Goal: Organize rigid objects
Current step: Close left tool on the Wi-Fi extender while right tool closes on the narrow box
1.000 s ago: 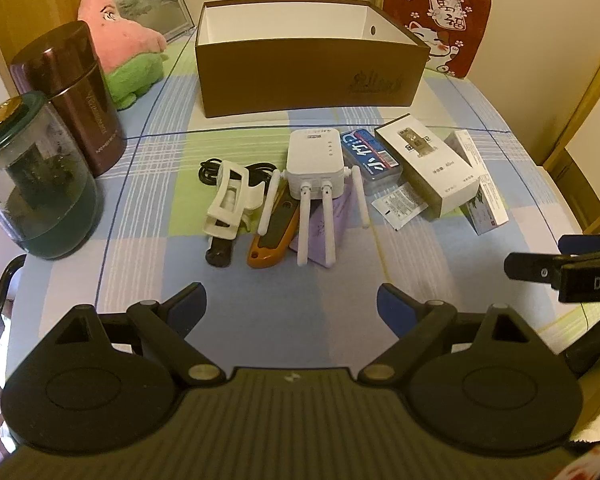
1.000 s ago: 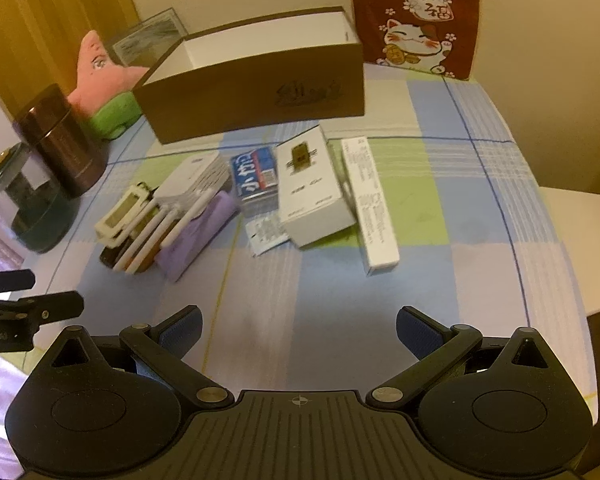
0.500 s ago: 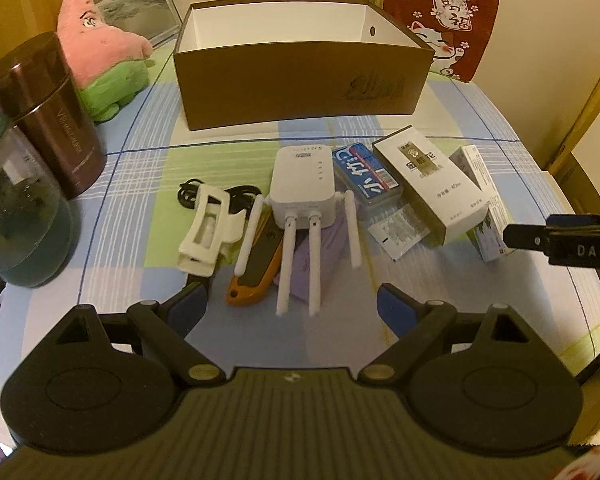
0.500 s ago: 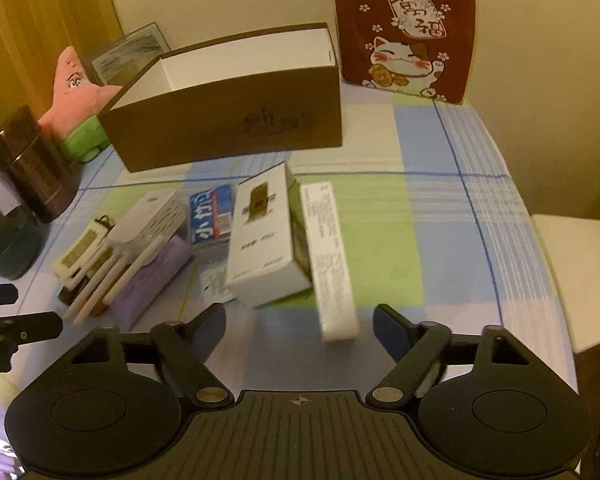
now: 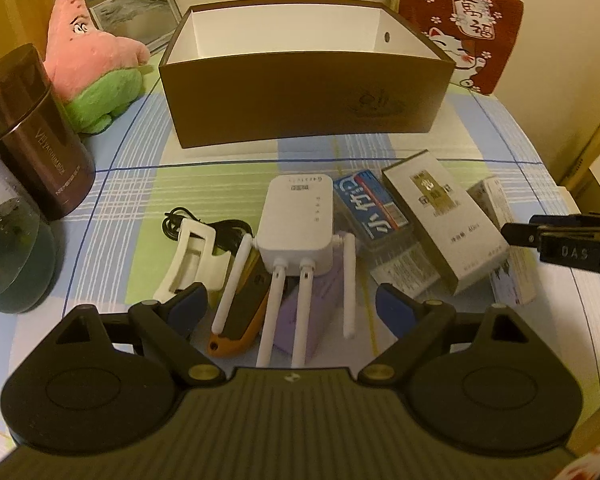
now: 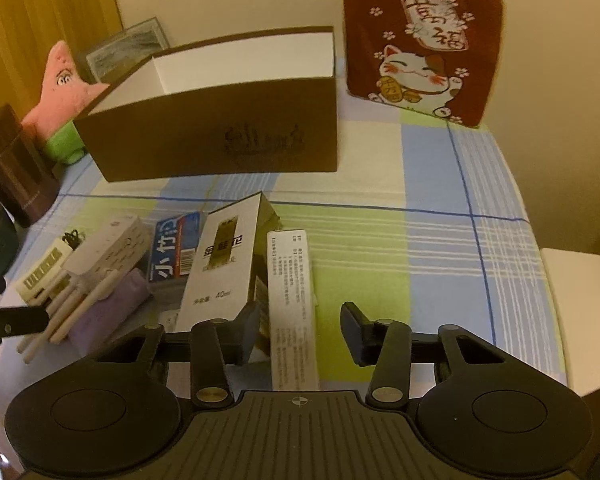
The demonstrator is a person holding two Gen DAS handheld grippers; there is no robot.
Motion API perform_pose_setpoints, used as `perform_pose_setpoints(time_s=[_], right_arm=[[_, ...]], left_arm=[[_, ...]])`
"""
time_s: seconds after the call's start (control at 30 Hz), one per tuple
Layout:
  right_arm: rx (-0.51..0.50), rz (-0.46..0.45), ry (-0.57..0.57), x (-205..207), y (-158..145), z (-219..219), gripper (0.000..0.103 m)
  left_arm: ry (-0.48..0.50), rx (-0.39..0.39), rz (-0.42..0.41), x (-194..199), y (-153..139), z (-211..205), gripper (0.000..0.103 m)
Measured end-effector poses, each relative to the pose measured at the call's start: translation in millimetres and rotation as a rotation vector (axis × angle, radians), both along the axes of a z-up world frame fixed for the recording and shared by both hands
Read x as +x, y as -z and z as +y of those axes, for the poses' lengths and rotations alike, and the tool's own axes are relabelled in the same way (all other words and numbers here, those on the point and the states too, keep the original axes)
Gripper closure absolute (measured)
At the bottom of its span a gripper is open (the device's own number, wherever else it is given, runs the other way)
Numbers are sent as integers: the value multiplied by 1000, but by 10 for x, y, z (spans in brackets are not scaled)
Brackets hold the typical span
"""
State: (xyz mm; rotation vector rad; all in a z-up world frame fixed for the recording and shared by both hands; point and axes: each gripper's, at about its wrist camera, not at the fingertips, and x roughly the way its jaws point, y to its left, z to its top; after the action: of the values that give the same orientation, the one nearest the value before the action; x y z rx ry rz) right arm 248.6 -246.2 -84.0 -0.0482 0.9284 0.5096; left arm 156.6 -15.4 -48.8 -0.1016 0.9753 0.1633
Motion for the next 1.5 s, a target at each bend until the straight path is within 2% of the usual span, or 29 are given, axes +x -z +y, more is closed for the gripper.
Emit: perform_pose_setpoints(time_s=[0.2, 0.4, 0.6, 0.97, 1.17, 1.5], right_arm=[[-8, 27, -39, 144, 132, 46, 65], [-17, 47, -68, 205, 217, 43, 80], [-4, 46, -65, 272, 187, -31, 81], [7, 48, 19, 348, 105, -106, 81], [-1, 49, 80, 353, 80, -133, 81], [-10, 60, 134, 355, 72, -138, 81]], left_arm=[[-35, 14, 13, 88, 45, -51, 14], [-67, 33, 27, 144, 72, -86, 15], [-65, 42, 33, 200, 70, -78, 16], [48, 16, 54, 613, 177, 89, 29], [85, 12, 87, 836, 306, 125, 29], [112, -23, 153, 1045, 512, 202, 39]])
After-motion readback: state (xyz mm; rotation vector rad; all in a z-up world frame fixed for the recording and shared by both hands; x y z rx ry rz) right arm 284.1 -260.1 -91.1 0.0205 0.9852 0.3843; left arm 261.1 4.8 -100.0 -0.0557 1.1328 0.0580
